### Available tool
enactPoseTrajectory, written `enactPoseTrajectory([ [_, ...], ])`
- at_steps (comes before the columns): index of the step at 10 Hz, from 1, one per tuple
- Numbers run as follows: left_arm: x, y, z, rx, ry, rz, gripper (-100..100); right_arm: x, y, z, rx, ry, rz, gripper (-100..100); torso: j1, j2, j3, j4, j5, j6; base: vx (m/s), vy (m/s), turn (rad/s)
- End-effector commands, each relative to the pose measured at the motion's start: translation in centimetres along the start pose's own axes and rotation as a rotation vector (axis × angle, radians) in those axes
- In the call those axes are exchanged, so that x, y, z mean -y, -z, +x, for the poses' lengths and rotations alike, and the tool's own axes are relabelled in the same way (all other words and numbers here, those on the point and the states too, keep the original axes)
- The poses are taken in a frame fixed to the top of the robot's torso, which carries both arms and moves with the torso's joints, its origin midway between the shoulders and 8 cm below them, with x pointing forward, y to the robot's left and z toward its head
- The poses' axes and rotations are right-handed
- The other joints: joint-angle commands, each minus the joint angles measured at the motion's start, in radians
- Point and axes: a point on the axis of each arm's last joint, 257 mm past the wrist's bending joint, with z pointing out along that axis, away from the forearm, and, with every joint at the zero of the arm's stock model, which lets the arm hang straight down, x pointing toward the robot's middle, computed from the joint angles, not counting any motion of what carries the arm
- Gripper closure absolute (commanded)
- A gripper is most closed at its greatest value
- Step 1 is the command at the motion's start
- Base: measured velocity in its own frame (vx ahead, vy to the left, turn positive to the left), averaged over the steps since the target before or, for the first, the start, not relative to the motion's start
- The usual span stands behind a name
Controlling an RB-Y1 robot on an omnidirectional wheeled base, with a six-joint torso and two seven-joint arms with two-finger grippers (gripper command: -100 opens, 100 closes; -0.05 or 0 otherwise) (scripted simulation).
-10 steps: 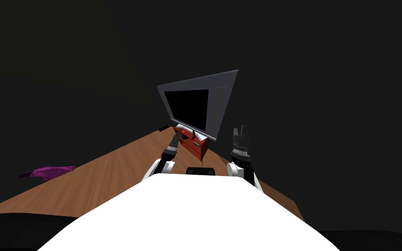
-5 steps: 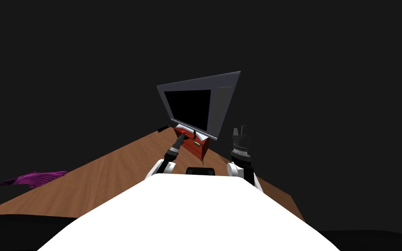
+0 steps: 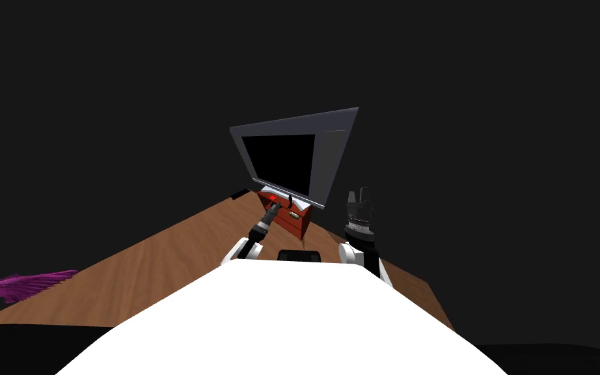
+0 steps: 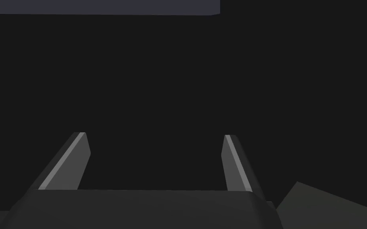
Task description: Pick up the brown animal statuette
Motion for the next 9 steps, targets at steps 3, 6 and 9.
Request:
enactPoseTrajectory([
  [3, -2.5, 0.4, 3.0, -0.081, -0.062, -0.035, -100, 0.0, 0.0, 0.0, 0.0, 0.0, 0.0, 0, 0.0, -0.001, -0.001, 0.0, 0.0, 0.0, 0.02, 0.041, -0.105],
  [6, -5.3, 1.2, 6.2, -0.18, -0.15, -0.066, -100, 0.0, 0.0, 0.0, 0.0, 0.0, 0.0, 0, -0.001, -0.002, -0.001, 0.0, 0.0, 0.0, 0.035, 0.046, -0.136],
  [9, -7.4, 1.9, 8.0, -0.244, -0.208, -0.087, -100, 0.0, 0.0, 0.0, 0.0, 0.0, 0.0, 0, -0.001, -0.002, -0.001, -0.001, 0.0, 0.0, 0.044, 0.044, -0.09],
])
